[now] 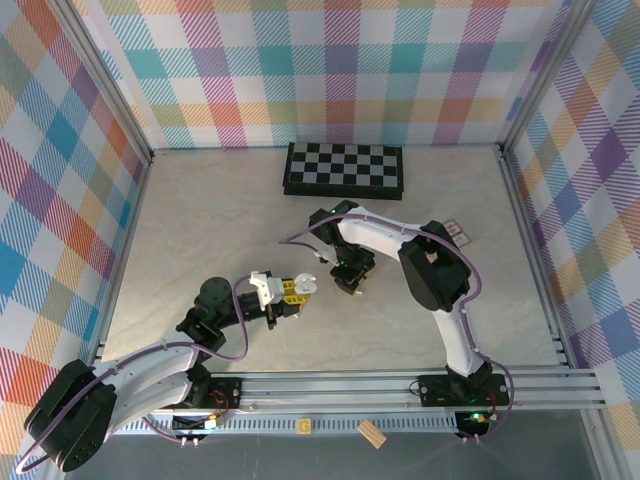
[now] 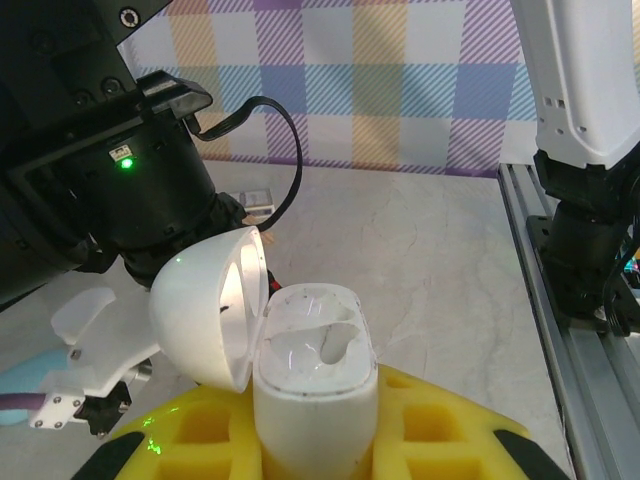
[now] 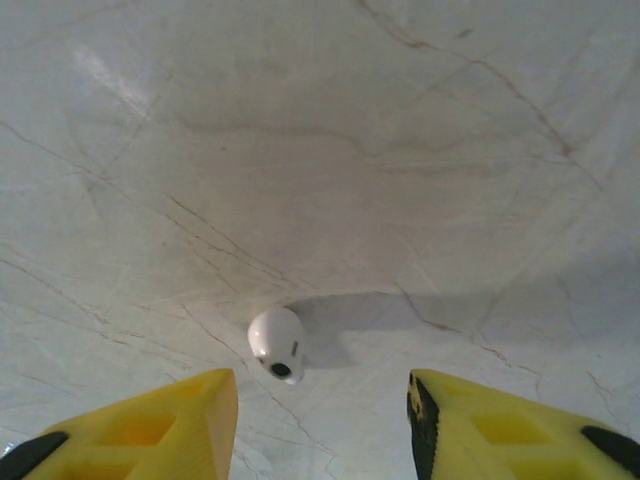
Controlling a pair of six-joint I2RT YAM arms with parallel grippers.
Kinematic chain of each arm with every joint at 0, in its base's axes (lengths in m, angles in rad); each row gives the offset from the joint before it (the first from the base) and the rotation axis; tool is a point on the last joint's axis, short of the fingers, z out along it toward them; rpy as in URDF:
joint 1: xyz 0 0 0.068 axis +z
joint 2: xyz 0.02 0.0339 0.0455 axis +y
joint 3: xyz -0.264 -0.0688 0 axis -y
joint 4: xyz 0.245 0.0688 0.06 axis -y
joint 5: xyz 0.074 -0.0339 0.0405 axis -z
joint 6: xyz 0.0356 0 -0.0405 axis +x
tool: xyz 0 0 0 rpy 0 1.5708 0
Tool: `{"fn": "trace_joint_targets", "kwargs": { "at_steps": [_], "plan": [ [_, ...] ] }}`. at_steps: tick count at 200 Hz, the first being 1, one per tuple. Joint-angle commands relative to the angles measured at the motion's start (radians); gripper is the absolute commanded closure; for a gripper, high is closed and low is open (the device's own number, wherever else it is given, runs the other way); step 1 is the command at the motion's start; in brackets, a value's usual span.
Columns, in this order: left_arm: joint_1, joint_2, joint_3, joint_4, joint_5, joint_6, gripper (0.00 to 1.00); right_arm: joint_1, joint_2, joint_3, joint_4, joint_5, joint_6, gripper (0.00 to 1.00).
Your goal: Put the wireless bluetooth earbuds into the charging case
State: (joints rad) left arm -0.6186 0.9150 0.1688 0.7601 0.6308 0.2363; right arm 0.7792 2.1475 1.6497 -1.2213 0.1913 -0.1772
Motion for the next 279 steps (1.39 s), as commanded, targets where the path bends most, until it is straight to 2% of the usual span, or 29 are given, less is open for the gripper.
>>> {"fn": "trace_joint_targets", "kwargs": {
  "at_steps": [1,77,119,161,185,220,279],
  "plan": [
    [0.008,-0.002,0.003,-0.001,0.006,0.025,0.88,0.027,0.029,0.038,-0.058,0.007,-0.020,0.54],
    [0.008,-0.016,0.010,-0.023,0.009,0.027,0.88,0.049,0.090,0.060,-0.057,0.041,-0.021,0.63],
    [0.008,-0.015,0.015,-0.029,0.012,0.028,0.88,0.048,0.101,0.069,-0.053,0.054,-0.016,0.68],
    [0.008,-0.011,0.022,-0.044,0.019,0.033,0.87,0.048,0.109,0.076,-0.056,0.057,-0.003,0.77],
    [0.008,-0.007,0.024,-0.042,0.023,0.033,0.88,0.049,0.095,0.073,-0.048,0.063,0.009,0.78],
    [0.008,0.002,0.020,-0.021,0.009,0.030,0.87,0.031,-0.003,0.035,0.007,-0.012,0.025,0.78],
    [0.008,0.040,0.030,0.022,-0.095,0.002,0.87,-0.058,-0.266,-0.065,0.181,-0.155,0.136,0.79]
  ]
}}
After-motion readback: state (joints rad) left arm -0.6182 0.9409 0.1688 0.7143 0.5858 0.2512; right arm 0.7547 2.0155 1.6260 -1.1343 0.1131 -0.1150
